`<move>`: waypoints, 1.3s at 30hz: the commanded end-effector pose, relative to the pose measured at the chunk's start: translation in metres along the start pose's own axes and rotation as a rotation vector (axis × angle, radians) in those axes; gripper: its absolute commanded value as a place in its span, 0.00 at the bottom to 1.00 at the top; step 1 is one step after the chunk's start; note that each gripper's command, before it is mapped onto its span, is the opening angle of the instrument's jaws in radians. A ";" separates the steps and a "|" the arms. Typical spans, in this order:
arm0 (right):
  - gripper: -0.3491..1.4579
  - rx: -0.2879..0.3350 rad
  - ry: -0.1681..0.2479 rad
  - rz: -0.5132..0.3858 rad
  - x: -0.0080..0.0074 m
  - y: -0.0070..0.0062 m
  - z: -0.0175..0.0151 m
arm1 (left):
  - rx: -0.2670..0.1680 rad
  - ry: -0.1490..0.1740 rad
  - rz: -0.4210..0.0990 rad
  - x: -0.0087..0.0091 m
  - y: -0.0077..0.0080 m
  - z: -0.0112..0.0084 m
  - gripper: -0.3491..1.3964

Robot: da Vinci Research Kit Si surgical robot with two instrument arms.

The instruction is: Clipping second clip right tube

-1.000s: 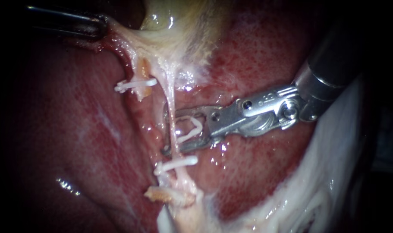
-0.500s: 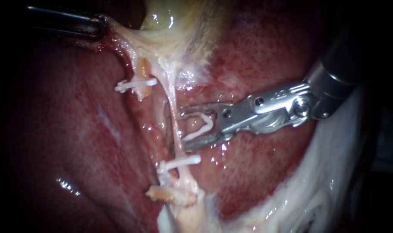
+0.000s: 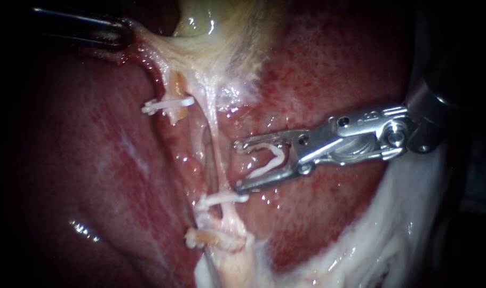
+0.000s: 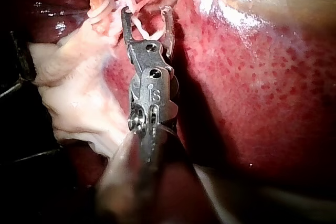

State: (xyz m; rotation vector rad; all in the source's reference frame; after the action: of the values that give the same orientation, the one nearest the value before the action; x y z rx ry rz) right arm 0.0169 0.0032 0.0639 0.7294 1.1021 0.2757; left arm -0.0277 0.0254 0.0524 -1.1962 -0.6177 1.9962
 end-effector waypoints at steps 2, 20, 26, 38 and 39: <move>0.44 0.006 0.001 0.004 -0.0001 0.0000 0.0007 | -0.001 0.000 0.000 0.0000 0.0000 0.0000 0.00; 0.44 0.128 0.138 0.138 0.0004 -0.0004 0.0056 | 0.000 0.000 0.000 0.0000 0.0000 0.0001 0.00; 0.44 0.178 0.186 0.201 0.0005 -0.0007 0.0060 | 0.000 0.000 0.000 0.0000 0.0000 0.0001 0.00; 0.44 0.278 0.226 0.251 0.0011 -0.0027 0.0066 | 0.000 0.000 0.000 0.0000 0.0000 0.0001 0.00; 0.44 0.289 0.224 0.254 0.0011 -0.0030 0.0066 | 0.000 0.000 0.000 0.0000 0.0000 0.0001 0.00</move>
State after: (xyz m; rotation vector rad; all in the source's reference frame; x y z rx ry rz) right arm 0.0228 -0.0011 0.0626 1.1263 1.2807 0.4238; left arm -0.0278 0.0254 0.0524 -1.1966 -0.6184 1.9960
